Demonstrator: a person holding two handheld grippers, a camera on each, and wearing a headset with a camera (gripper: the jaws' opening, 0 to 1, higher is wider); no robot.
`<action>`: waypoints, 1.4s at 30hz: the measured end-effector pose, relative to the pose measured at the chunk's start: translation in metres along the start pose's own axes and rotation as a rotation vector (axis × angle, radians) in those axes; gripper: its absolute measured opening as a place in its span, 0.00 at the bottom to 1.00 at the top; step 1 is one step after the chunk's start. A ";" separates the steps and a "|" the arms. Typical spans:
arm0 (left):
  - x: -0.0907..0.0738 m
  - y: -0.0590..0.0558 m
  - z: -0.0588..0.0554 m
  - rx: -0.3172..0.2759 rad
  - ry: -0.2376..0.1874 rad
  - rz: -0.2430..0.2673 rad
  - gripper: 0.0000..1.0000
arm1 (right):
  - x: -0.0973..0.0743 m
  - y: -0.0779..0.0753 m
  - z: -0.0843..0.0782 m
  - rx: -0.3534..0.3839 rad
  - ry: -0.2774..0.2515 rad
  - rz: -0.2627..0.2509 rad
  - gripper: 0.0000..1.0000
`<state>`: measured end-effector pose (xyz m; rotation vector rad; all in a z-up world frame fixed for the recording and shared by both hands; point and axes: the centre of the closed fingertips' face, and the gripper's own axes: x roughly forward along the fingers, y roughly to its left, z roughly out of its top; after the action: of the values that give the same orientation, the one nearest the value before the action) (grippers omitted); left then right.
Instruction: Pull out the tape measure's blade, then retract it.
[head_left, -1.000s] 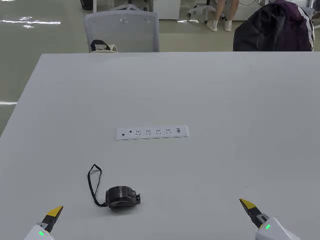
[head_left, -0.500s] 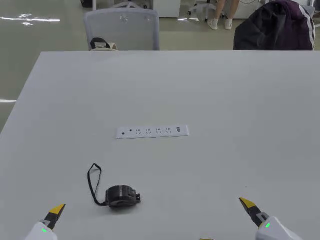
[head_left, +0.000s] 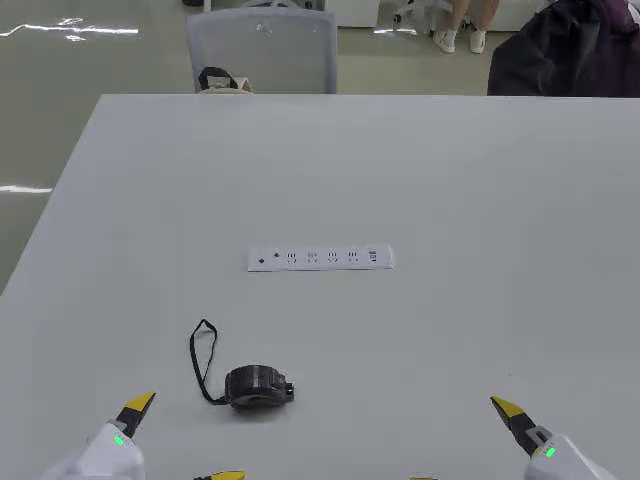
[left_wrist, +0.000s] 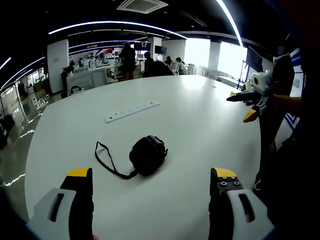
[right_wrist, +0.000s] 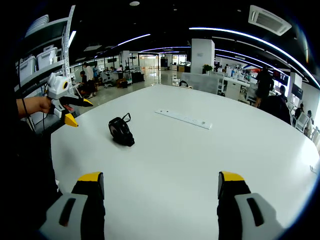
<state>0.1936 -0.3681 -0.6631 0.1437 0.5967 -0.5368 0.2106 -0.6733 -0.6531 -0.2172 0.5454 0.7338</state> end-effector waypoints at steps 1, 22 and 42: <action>0.001 0.000 -0.001 0.004 0.006 -0.004 0.96 | 0.001 0.000 0.000 -0.002 0.002 0.004 0.96; 0.032 0.004 -0.007 0.115 0.107 -0.100 0.75 | 0.029 0.007 0.001 -0.114 0.008 0.132 0.82; 0.072 0.012 -0.010 0.281 0.192 -0.229 0.64 | 0.067 0.013 -0.005 -0.251 0.038 0.292 0.66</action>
<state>0.2450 -0.3867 -0.7131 0.3998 0.7272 -0.8348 0.2406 -0.6270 -0.6940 -0.3910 0.5263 1.0855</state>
